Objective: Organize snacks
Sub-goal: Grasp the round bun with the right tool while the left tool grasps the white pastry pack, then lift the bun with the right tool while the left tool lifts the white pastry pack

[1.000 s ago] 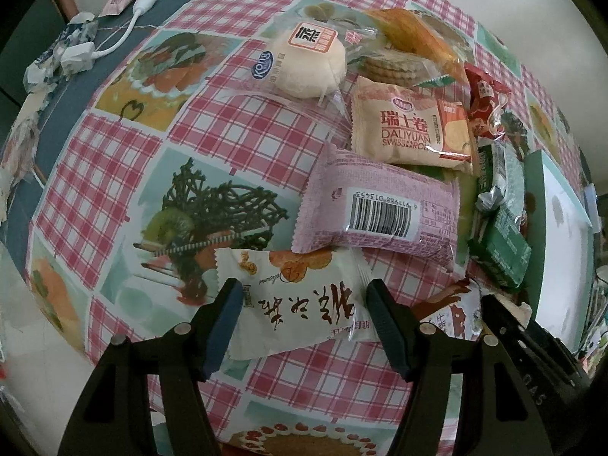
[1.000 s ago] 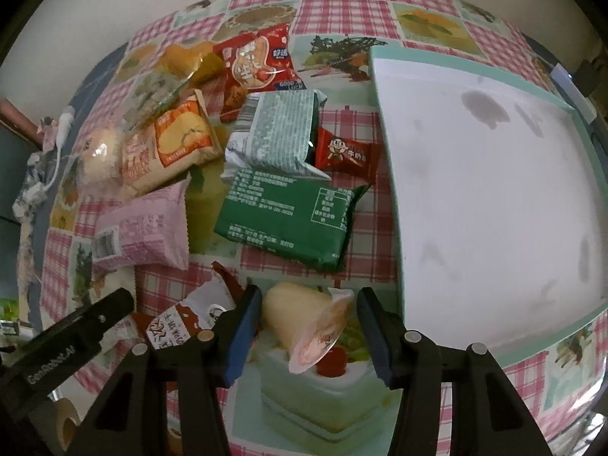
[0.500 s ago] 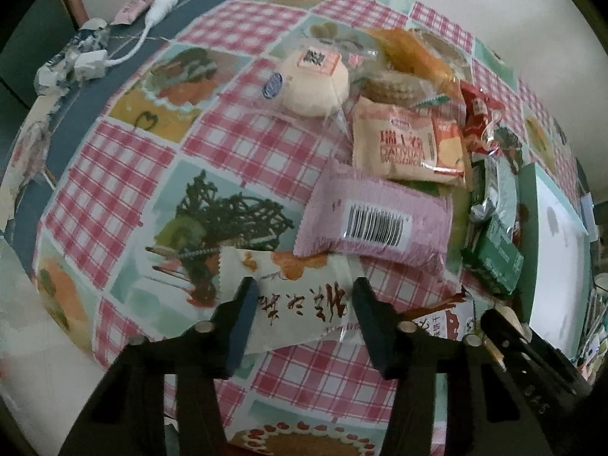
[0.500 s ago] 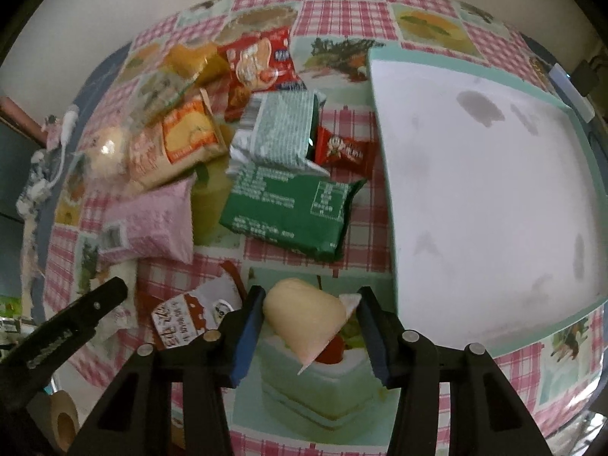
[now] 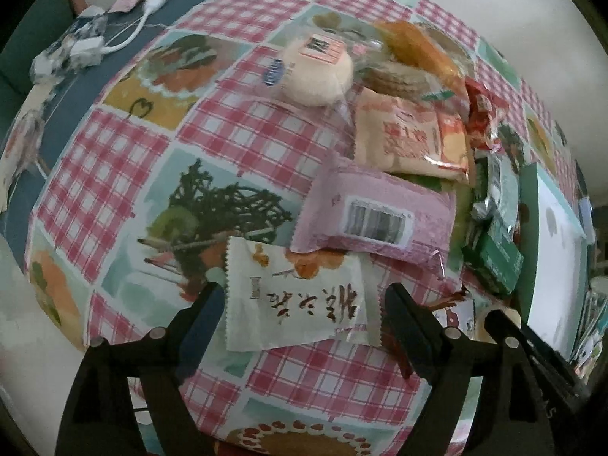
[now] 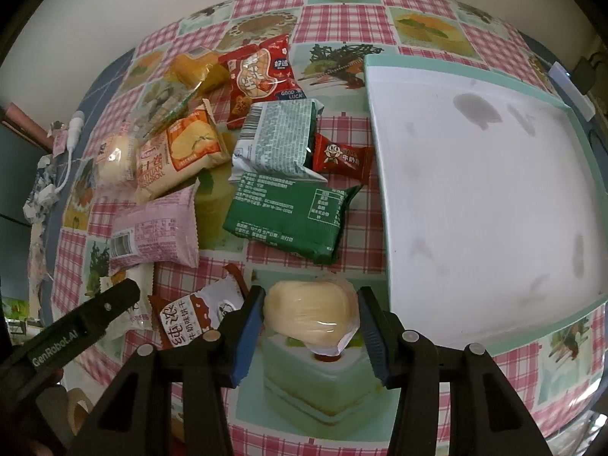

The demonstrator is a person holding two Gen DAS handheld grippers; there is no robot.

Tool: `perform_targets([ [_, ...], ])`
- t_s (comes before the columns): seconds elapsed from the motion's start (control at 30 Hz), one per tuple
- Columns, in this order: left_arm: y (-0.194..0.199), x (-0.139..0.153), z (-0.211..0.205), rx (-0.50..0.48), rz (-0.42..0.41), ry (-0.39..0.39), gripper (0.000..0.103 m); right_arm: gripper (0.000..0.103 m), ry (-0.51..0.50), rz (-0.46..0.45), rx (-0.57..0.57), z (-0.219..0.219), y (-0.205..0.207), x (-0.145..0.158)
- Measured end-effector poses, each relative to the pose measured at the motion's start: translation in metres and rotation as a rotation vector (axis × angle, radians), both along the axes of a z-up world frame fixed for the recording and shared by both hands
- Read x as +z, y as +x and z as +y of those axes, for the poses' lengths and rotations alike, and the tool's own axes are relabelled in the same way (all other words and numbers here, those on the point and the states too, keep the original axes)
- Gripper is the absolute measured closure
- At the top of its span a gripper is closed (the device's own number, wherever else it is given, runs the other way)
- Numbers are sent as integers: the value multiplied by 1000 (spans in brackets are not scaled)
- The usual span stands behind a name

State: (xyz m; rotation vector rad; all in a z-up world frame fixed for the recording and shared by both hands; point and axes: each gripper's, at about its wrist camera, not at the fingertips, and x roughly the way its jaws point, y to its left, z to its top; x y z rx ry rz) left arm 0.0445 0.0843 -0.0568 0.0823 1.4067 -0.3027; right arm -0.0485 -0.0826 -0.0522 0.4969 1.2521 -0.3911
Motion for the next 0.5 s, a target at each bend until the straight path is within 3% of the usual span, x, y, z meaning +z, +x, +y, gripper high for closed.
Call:
perform_targets([
  [0.17, 1, -6, -18, -37, 18, 52, 18, 51, 4, 11, 1, 1, 3, -3],
  [0.23, 2, -6, -17, -26, 18, 52, 24, 51, 2, 11, 7, 3, 3, -3],
  [0.5, 3, -13, -19, -25, 41, 47, 24, 53, 34, 59, 9, 1, 4, -19],
])
